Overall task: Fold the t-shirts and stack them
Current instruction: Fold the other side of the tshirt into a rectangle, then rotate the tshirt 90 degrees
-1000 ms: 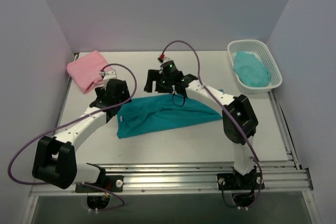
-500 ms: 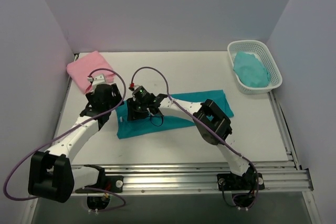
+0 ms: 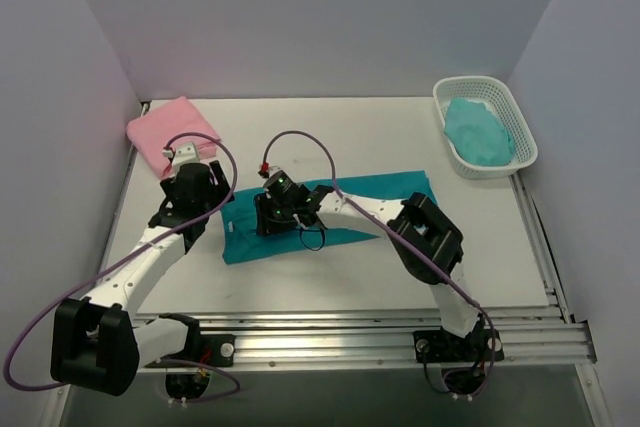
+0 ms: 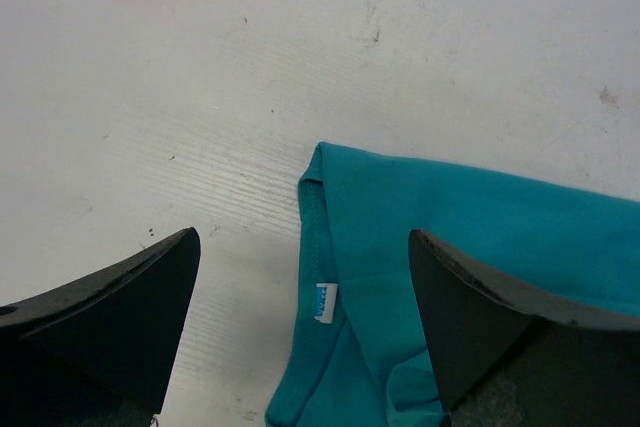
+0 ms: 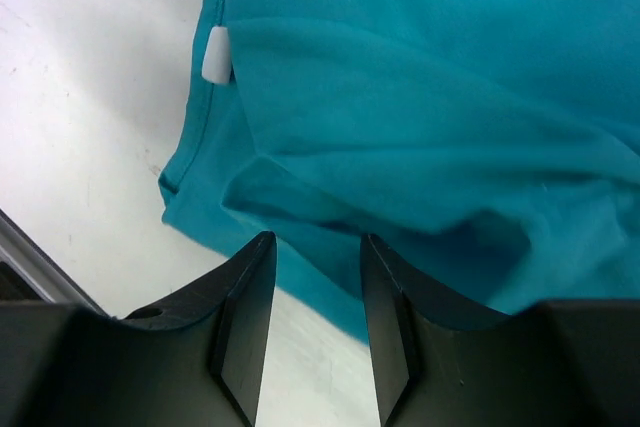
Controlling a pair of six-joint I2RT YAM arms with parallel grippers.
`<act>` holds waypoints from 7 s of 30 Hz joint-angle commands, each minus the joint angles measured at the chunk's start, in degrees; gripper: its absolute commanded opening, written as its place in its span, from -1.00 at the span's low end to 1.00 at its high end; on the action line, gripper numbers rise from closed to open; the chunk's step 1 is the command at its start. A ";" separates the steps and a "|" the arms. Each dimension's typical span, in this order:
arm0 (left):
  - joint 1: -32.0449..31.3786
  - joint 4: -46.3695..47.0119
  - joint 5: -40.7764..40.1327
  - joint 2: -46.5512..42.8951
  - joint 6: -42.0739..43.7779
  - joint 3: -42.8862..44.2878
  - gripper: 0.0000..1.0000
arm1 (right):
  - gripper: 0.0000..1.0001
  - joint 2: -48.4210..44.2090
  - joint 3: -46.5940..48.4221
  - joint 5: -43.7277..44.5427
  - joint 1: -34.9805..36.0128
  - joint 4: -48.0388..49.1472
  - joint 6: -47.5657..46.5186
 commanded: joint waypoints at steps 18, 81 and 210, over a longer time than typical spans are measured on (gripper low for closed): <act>0.22 4.35 1.61 0.16 -1.95 0.10 0.89 | -0.25 -27.35 -19.56 16.61 3.11 -0.05 1.66; -17.41 1.90 6.81 -3.52 -6.25 0.80 0.96 | -0.20 -37.85 -33.75 9.84 2.93 8.04 3.75; -34.14 6.11 -25.01 -0.45 -31.83 -12.11 0.88 | 0.63 -36.53 -40.69 9.31 -3.22 8.83 0.32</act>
